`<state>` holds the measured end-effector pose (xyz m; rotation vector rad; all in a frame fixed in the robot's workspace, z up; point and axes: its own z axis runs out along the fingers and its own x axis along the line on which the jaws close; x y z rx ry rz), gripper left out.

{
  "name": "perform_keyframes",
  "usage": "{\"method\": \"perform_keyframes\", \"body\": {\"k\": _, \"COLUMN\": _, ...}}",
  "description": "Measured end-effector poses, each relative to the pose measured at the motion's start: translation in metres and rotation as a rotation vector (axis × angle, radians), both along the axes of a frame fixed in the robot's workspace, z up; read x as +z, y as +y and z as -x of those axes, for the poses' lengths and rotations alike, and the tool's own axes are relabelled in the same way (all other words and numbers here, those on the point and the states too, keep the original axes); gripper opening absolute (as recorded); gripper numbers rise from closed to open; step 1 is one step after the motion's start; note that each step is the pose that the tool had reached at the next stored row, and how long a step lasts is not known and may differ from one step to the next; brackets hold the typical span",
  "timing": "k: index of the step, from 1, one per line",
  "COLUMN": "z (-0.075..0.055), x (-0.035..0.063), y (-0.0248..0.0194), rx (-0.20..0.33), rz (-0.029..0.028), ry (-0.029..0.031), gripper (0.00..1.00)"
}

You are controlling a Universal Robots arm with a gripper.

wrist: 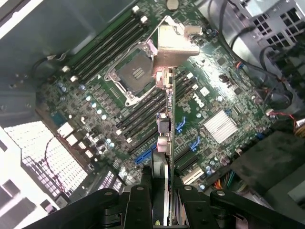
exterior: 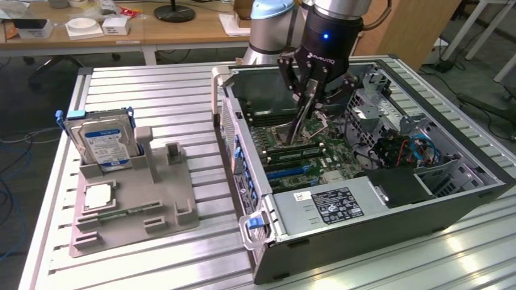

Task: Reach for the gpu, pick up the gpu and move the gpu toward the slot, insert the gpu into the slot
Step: 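Insert the gpu into the slot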

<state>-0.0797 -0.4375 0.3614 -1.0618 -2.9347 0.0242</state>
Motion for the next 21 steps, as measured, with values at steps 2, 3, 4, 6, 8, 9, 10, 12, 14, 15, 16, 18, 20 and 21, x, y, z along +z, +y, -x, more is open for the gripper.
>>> {"method": "perform_keyframes", "body": {"k": 2, "z": 0.0, "x": 0.0, "y": 0.0, "rx": 0.023, "rz": 0.0, "ry": 0.0, "gripper": 0.26}}
{"method": "perform_keyframes", "body": {"k": 3, "z": 0.0, "x": 0.0, "y": 0.0, "rx": 0.035, "rz": 0.0001, "ry": 0.0, "gripper": 0.26}}
{"method": "perform_keyframes", "body": {"k": 4, "z": 0.0, "x": 0.0, "y": -0.0001, "rx": 0.046, "rz": 0.0001, "ry": 0.0, "gripper": 0.26}}
{"method": "perform_keyframes", "body": {"k": 6, "z": 0.0, "x": 0.0, "y": -0.0001, "rx": 0.069, "rz": 0.0001, "ry": 0.0001, "gripper": 0.26}}
{"method": "perform_keyframes", "body": {"k": 8, "z": 0.0, "x": 0.0, "y": -0.0001, "rx": 0.091, "rz": 0.0002, "ry": 0.0001, "gripper": 0.26}}
{"method": "perform_keyframes", "body": {"k": 9, "z": 0.0, "x": 0.0, "y": -0.0002, "rx": 0.102, "rz": 0.0002, "ry": 0.0001, "gripper": 0.26}}
{"method": "perform_keyframes", "body": {"k": 10, "z": 0.0, "x": 0.0, "y": -0.0002, "rx": 0.113, "rz": 0.0002, "ry": 0.0001, "gripper": 0.26}}
{"method": "perform_keyframes", "body": {"k": 12, "z": 0.0, "x": -0.0001, "y": -0.0003, "rx": 0.135, "rz": 0.0001, "ry": 0.0, "gripper": 0.26}}
{"method": "perform_keyframes", "body": {"k": 14, "z": 0.0, "x": -0.0001, "y": -0.0004, "rx": 0.157, "rz": 0.0001, "ry": 0.0, "gripper": 0.26}}
{"method": "perform_keyframes", "body": {"k": 15, "z": 0.0, "x": -0.0002, "y": -0.0005, "rx": 0.168, "rz": 0.0, "ry": 0.0, "gripper": 0.26}}
{"method": "perform_keyframes", "body": {"k": 16, "z": 0.0, "x": -0.0002, "y": -0.0005, "rx": 0.179, "rz": 0.0001, "ry": 0.0001, "gripper": 0.26}}
{"method": "perform_keyframes", "body": {"k": 18, "z": 0.0, "x": -0.0002, "y": -0.0005, "rx": 0.2, "rz": 0.0001, "ry": 0.0001, "gripper": 0.26}}
{"method": "perform_keyframes", "body": {"k": 20, "z": 0.0, "x": -0.0002, "y": -0.0006, "rx": 0.223, "rz": 0.0001, "ry": 0.0001, "gripper": 0.26}}
{"method": "perform_keyframes", "body": {"k": 21, "z": 0.0, "x": -0.0002, "y": -0.0006, "rx": 0.235, "rz": 0.0001, "ry": 0.0, "gripper": 0.26}}
